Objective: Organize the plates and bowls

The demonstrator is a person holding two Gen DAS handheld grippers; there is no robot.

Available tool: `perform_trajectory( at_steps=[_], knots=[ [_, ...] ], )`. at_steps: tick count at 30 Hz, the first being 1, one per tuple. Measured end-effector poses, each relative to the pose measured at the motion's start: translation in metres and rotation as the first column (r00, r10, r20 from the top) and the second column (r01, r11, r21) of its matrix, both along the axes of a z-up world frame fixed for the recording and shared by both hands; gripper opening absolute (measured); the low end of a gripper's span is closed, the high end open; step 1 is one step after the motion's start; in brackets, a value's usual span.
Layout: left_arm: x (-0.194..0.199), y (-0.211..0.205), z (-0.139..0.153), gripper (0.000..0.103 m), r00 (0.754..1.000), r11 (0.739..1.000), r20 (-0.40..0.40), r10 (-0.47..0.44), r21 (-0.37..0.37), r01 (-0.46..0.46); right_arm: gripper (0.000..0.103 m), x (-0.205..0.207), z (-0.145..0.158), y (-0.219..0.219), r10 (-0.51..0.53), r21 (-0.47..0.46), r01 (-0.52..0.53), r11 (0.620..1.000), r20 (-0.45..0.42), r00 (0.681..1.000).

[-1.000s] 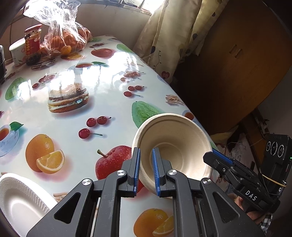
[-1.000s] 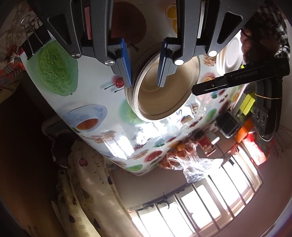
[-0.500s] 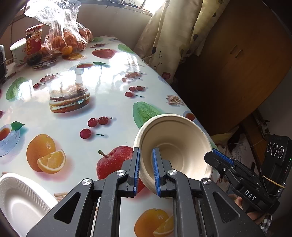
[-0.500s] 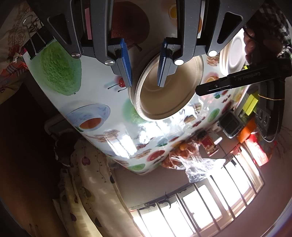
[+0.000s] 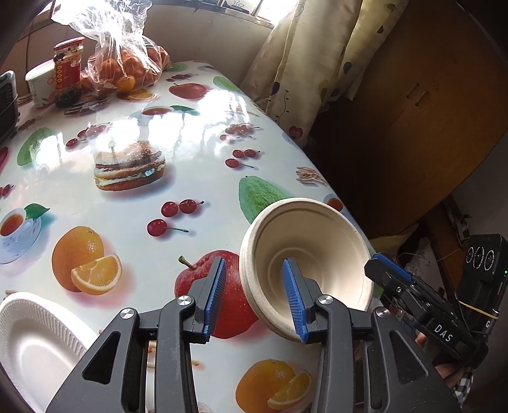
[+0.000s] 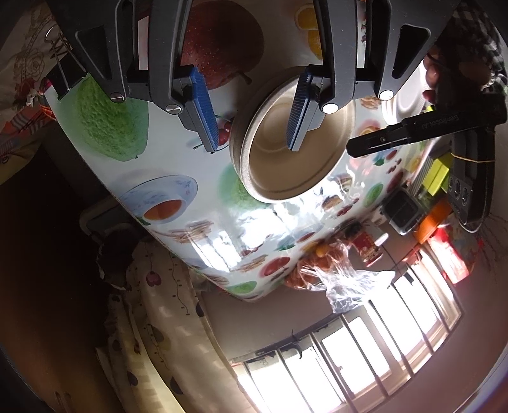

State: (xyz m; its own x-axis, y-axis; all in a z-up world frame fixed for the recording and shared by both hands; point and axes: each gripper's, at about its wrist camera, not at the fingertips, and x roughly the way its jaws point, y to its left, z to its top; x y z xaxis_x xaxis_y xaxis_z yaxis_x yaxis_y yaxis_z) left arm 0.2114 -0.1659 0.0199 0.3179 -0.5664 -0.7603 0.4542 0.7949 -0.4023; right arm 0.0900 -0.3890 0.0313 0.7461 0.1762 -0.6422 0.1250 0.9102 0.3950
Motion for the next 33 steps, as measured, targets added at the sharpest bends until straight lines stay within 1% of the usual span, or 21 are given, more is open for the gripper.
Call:
perform_trajectory(
  at_steps=[3,9,15,19,22,24,26,31,33],
  knots=[
    [0.000,0.004,-0.003,0.039,0.999,0.999,-0.030,0.022,-0.031,-0.023,0.049,0.001,0.000,-0.001,-0.005,-0.015,0.005,1.000,-0.010,1.000],
    [0.000,0.004,-0.008,0.039,0.997,0.998,-0.064,0.038,-0.057,-0.042,0.049,0.008,-0.004,-0.004,0.027,0.019,-0.027,0.999,-0.011,1.000],
    [0.000,0.003,-0.014,0.039,0.994,0.997,-0.096,0.043,-0.057,-0.049,0.049,0.012,-0.009,-0.005,0.058,0.042,-0.057,0.998,-0.020,0.998],
    [-0.001,0.002,-0.014,0.039,0.995,0.997,-0.096,0.040,-0.066,-0.047,0.049,0.014,-0.011,-0.005,0.068,0.051,-0.066,0.997,-0.025,0.997],
    [-0.001,0.002,-0.016,0.039,0.994,0.997,-0.100,0.036,-0.069,-0.043,0.042,0.015,-0.013,-0.006,0.074,0.057,-0.073,0.996,-0.028,0.997],
    [-0.001,0.003,-0.017,0.039,0.994,0.997,-0.107,0.038,-0.070,-0.045,0.036,0.016,-0.014,-0.006,0.079,0.067,-0.076,0.995,-0.034,0.996],
    [-0.001,0.003,-0.018,0.039,0.993,0.996,-0.112,0.041,-0.074,-0.049,0.033,0.016,-0.016,-0.005,0.082,0.077,-0.079,0.994,-0.035,0.996],
    [-0.001,0.004,-0.018,0.039,0.993,0.995,-0.112,0.037,-0.085,-0.047,0.032,0.016,-0.015,-0.004,0.086,0.083,-0.083,0.993,-0.033,0.996],
    [-0.001,0.004,-0.018,0.039,0.993,0.995,-0.115,0.037,-0.088,-0.047,0.030,0.016,-0.015,-0.003,0.085,0.081,-0.082,0.993,-0.034,0.996]
  ],
)
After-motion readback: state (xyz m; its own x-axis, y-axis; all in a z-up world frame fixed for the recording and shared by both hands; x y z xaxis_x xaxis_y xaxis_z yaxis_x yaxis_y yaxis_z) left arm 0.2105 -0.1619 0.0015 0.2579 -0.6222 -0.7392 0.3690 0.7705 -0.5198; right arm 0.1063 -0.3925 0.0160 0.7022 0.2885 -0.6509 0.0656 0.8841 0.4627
